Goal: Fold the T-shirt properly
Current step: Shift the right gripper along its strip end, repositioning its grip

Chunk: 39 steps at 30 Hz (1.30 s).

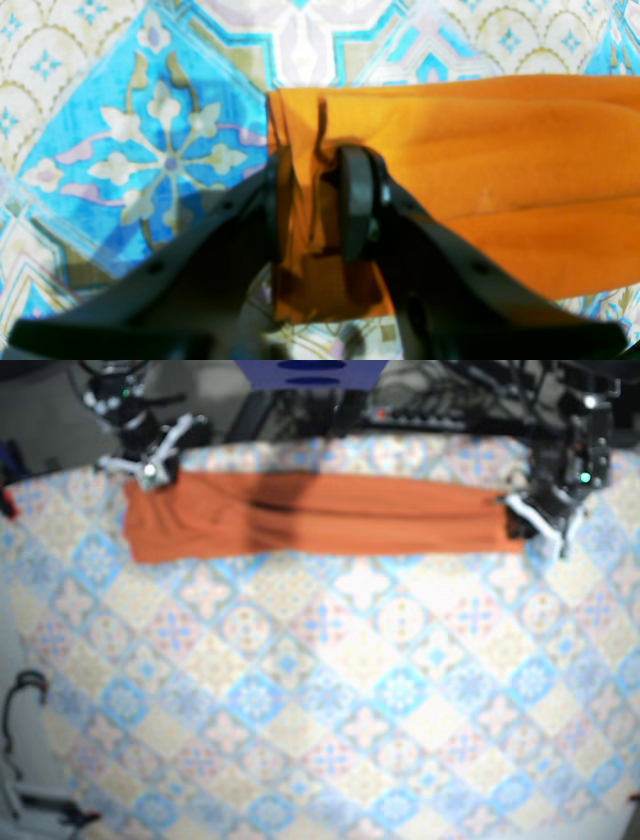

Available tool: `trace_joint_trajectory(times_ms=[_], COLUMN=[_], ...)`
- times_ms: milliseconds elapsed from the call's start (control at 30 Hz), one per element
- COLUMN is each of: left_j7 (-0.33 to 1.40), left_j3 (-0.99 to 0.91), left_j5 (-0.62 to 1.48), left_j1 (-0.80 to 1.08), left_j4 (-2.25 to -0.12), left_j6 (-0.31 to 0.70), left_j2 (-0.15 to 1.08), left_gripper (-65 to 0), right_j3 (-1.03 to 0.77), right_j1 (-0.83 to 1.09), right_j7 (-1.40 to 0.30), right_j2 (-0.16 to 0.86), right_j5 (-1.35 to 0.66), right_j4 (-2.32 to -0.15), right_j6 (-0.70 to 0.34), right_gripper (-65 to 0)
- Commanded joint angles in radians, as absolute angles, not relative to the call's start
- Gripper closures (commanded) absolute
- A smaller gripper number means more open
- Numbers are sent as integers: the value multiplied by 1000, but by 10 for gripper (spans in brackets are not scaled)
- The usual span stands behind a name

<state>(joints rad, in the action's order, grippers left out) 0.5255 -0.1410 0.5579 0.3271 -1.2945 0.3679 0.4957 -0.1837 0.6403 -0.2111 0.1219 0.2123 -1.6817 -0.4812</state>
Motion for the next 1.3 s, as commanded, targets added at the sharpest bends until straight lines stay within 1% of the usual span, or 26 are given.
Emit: trace_joint_trajectory(times_ms=[0,200,367,900,1033,1267], left_j7=[553,553,553,553,553,553], left_j3=[-143,-143,-143,-143,-143,-143], left_j5=[538,538,538,538,538,538], left_j1=[332,332,332,352,352,352], left_j4=[-1293,-1293,-1293,-1293,-1293,-1293], left_j6=[354,354,354,354,354,354], left_j2=[509,509,509,509,509,509], left_gripper=[-160,-160,-160,-160,-160,-160], right_j3=[-186,-179,-145,-145,-142,-142], right_j1=[644,631,610,559,535,516], right_j7=[-185,-185,-185,-185,-251,-259], right_j2=[131,131,136,136,136,133], right_j5=[206,257,262,265,337,366], right_j4=[-1719,-1781,-1782,-1782,-1778,-1776], right_j6=[-479,-484,-484,-486,-486,-486], right_gripper=[-42,-42,-42,-42,-11,-9])
